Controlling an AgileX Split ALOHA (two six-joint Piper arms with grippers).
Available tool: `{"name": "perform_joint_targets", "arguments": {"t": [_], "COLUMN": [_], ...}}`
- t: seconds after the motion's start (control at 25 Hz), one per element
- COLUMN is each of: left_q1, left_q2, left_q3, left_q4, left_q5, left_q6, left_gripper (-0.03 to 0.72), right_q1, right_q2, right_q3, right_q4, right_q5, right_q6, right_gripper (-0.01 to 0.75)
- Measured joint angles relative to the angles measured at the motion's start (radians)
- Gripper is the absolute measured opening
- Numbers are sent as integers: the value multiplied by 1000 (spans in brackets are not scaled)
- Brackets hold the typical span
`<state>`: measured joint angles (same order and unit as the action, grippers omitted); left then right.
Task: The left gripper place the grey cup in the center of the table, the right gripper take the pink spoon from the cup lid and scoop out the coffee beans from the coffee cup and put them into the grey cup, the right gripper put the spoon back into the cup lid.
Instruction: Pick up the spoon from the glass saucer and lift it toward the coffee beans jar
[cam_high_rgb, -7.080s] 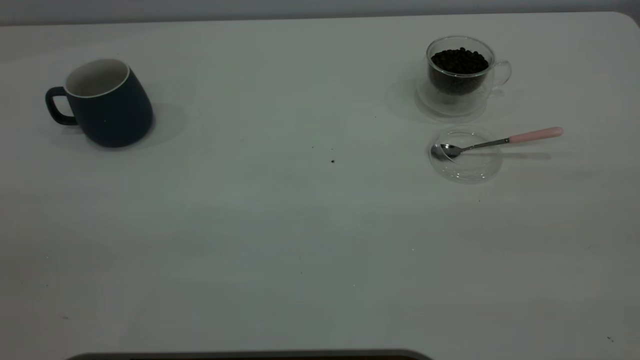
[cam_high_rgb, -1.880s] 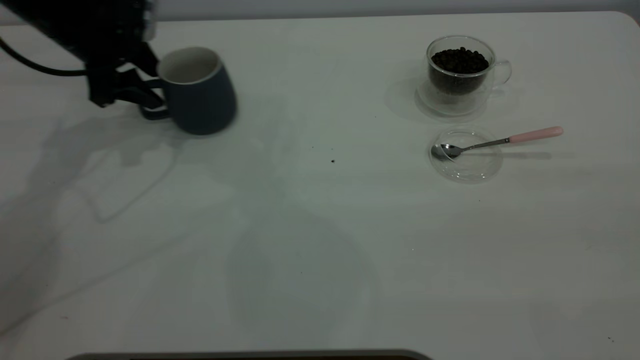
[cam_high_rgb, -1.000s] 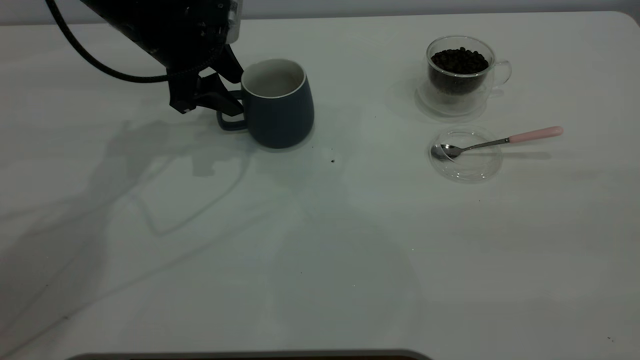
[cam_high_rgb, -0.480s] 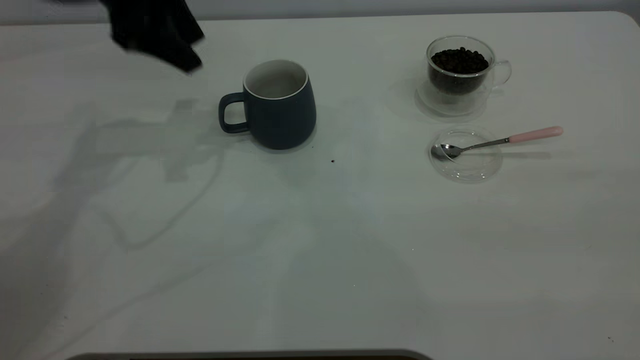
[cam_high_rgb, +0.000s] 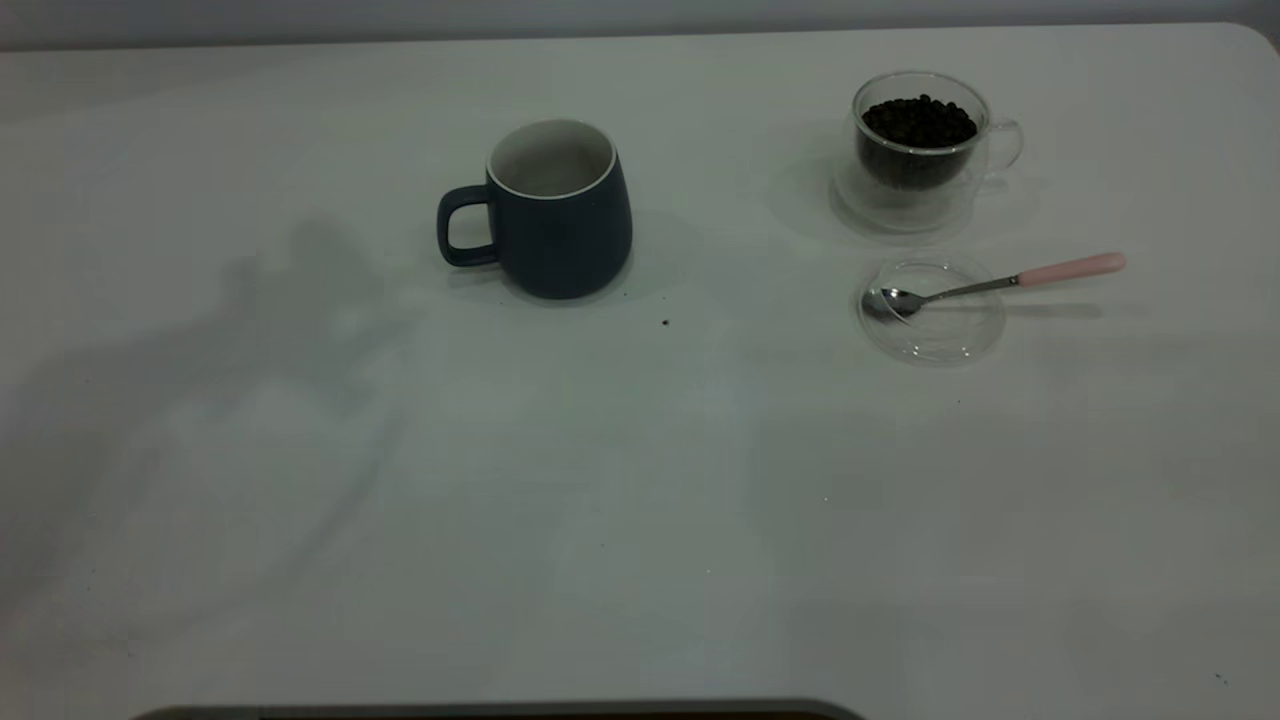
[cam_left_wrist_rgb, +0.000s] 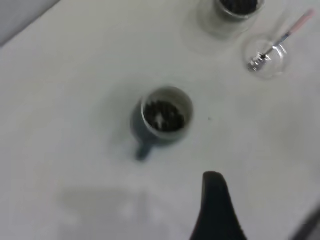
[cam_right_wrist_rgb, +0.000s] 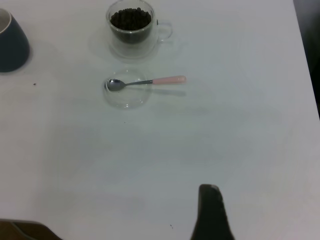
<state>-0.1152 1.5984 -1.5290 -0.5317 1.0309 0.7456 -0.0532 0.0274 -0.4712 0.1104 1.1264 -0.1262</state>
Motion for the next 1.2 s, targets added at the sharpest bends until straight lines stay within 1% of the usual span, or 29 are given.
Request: {"name": "perform_joint_targets", "arguments": {"t": [0.12, 0.24, 0.4, 0.48, 0.6, 0.88, 0.96, 1.12, 1.2], "left_q1": [0, 0, 0, 0, 0, 0, 0, 0, 0], "left_q2": [-139, -271, -456, -541, -650, -837, -895, -1042, -1118], "left_q3": [0, 16, 98, 174, 332, 788, 888, 1021, 1038], "left_q4": [115, 219, 340, 386, 428, 545, 567, 588, 589], "left_q5": [138, 140, 140, 140, 140, 139, 135, 106, 97], "left_q6": [-136, -240, -359, -402, -488, -700, -764, -829, -835], "left_gripper": [569, 569, 569, 569, 569, 569, 569, 569, 569], "right_q1": [0, 0, 0, 0, 0, 0, 0, 0, 0], "right_q2": [0, 0, 0, 0, 0, 0, 0, 0, 0], "right_q3": [0, 0, 0, 0, 0, 0, 0, 0, 0], "right_q4": [0, 1, 1, 1, 1, 1, 1, 1, 1], "right_q5": [0, 0, 0, 0, 0, 0, 0, 0, 0], "right_q6": [0, 0, 0, 0, 0, 0, 0, 0, 0], "right_gripper": [576, 576, 576, 576, 576, 576, 576, 576, 576]}}
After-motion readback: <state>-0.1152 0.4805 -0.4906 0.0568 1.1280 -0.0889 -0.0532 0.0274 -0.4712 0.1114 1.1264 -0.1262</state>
